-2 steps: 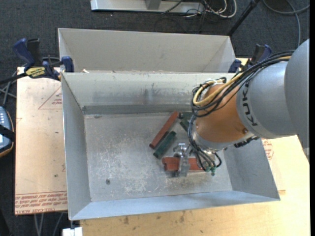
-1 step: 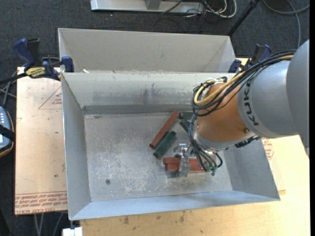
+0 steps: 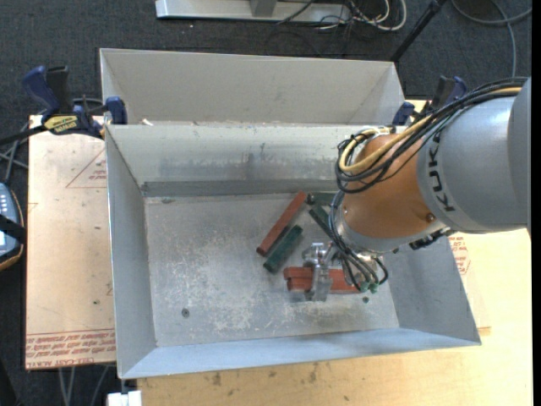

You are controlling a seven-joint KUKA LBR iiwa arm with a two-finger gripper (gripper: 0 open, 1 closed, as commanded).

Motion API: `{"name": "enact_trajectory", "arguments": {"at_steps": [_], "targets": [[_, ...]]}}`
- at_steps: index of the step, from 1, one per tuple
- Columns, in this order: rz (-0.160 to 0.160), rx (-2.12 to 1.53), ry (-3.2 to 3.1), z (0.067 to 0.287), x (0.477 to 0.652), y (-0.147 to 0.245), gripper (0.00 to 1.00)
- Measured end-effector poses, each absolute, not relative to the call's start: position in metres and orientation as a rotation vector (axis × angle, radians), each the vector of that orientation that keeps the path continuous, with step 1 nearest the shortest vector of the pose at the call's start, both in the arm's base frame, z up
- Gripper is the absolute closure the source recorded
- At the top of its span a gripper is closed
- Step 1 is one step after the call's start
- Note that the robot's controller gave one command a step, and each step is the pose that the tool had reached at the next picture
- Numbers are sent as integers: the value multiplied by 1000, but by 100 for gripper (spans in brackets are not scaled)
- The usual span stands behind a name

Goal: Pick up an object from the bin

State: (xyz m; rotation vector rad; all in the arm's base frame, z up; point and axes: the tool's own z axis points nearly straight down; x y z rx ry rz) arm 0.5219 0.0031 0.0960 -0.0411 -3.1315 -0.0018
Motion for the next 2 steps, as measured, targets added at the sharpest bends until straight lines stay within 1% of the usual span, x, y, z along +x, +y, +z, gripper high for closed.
{"name": "enact_trajectory", "arguments": {"at_steps": [1, 2], "targets": [[-2, -41, -3140, 117, 524, 3, 100], [-2, -41, -3145, 130, 525, 3, 100]]}}
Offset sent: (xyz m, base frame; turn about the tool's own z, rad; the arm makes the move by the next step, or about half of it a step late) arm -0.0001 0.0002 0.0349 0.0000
